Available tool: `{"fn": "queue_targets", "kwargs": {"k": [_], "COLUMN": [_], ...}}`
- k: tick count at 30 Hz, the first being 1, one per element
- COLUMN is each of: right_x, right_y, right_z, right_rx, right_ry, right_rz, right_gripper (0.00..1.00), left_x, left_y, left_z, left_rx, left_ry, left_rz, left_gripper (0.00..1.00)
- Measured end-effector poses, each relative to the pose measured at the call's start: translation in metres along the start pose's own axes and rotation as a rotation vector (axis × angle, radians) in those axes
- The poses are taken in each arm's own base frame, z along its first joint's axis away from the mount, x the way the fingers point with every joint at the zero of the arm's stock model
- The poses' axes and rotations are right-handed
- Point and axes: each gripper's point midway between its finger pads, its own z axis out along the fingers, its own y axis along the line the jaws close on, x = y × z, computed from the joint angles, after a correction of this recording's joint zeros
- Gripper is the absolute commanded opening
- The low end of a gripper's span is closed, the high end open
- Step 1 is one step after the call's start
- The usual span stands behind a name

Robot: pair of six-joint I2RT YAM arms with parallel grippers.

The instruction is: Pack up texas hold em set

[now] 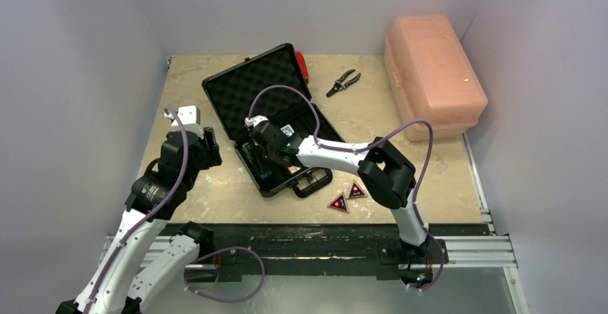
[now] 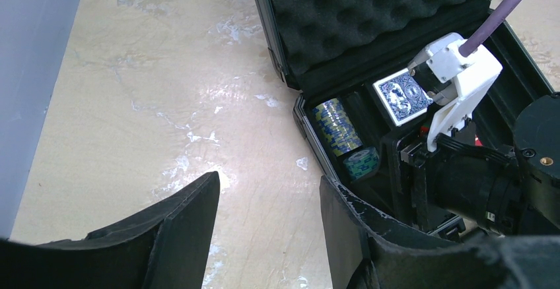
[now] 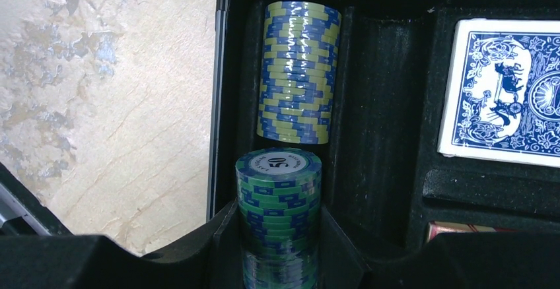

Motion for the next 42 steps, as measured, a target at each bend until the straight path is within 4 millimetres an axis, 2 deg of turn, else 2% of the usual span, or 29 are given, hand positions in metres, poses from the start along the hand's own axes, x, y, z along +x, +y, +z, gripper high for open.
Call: {"fn": "queue_targets", "kwargs": {"k": [7, 13, 18, 27, 32, 37, 42], "right_x": [-0.005, -0.009, -0.004, -0.002, -0.002, -0.018, -0.031], "right_y": [0.002, 0.004, 0.001, -0.003, -0.002, 0.005, 0.010], "right_z": [-0.001, 0.000, 0.005, 0.006, 0.005, 0.000, -0.003], "right_rx": [0.001, 0.002, 0.014, 0.034, 0.034, 0.020, 0.013], "right_ry": [-0.006, -0.006, 0.006, 0.012, 0.013, -0.020, -0.050], "right_rz": [0.005, 0.008, 0.007, 0.013, 0.014, 0.022, 0.025], "right_gripper": [0.03, 0.16, 0.27, 0.40, 0.55, 0.66, 0.68], "left_x": [0.000, 0.000, -0.001, -0.001, -0.001, -0.001, -0.001], "left_y": [0.000, 0.000, 0.000, 0.000, 0.000, 0.000, 0.000], "left_z": [0.000, -0.001, -0.001, -0.001, -0.001, -0.001, -0.001], "left_rx": [0.000, 0.001, 0.002, 0.002, 0.002, 0.002, 0.002], "left_ry": [0.000, -0.003, -0.005, -0.006, -0.005, -0.006, -0.006], "left_rz": [0.000, -0.001, -0.002, -0.003, -0.002, -0.003, -0.003], "left_gripper": [0.57, 0.57, 0.57, 0.57, 0.57, 0.57, 0.57]}}
